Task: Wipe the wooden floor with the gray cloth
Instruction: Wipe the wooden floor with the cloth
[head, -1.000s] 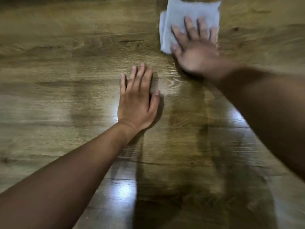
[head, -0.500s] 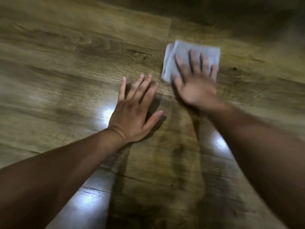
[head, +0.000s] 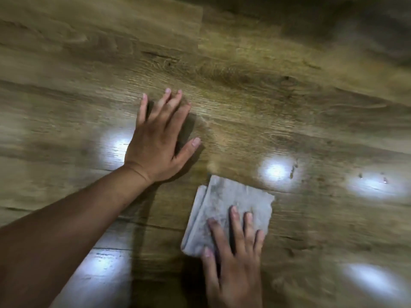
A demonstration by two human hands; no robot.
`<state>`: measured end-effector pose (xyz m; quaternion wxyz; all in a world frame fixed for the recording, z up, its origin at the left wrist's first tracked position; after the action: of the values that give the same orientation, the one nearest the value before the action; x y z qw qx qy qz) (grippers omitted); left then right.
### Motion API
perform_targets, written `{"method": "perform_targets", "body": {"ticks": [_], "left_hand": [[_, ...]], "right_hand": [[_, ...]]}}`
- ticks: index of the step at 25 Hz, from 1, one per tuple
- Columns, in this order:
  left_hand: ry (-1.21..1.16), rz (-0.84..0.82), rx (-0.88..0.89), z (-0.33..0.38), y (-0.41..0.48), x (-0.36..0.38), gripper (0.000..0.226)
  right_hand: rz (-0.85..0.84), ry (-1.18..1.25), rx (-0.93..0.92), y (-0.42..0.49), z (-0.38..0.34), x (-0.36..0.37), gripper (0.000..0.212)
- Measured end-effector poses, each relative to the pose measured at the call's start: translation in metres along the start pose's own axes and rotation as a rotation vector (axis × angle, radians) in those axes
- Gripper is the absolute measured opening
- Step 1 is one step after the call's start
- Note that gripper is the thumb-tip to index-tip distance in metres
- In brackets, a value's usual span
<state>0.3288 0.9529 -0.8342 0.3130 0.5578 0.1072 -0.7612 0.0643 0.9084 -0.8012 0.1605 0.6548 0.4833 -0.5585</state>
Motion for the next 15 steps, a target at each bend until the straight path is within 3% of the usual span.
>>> {"method": "perform_targets", "body": {"ticks": [3,6,9,12,15], "left_hand": [[0.073,-0.059,-0.005,0.001,0.004,0.003,0.068],[0.058,-0.081,-0.049,-0.001,0.004,0.005,0.066],[0.046,-0.075,-0.022,-0.006,0.004,0.007,0.066],[0.014,-0.053,-0.029,-0.009,0.005,0.008,0.061],[-0.08,-0.037,-0.076,-0.009,0.005,0.007,0.055]], "right_hand": [[0.002,-0.072,0.084,0.097,0.02,-0.032,0.062],[0.2,-0.213,0.056,0.264,0.057,-0.088,0.062],[0.017,-0.34,0.043,0.369,0.084,-0.137,0.071],[-0.084,-0.367,-0.027,0.354,0.09,-0.135,0.079],[-0.003,-0.374,-0.12,0.199,0.114,-0.093,0.064]]}}
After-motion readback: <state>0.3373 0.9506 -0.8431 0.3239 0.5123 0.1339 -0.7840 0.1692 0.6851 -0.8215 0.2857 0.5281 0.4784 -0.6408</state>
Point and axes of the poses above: each hand's wrist, its own y-axis towards the middle knuckle, its own x-axis out of the palm, z = x × y, the point moved 1 cm from there along y, towards the middle knuckle, and after that the axes turned 2 degrees about x, right-handed, at the moved point
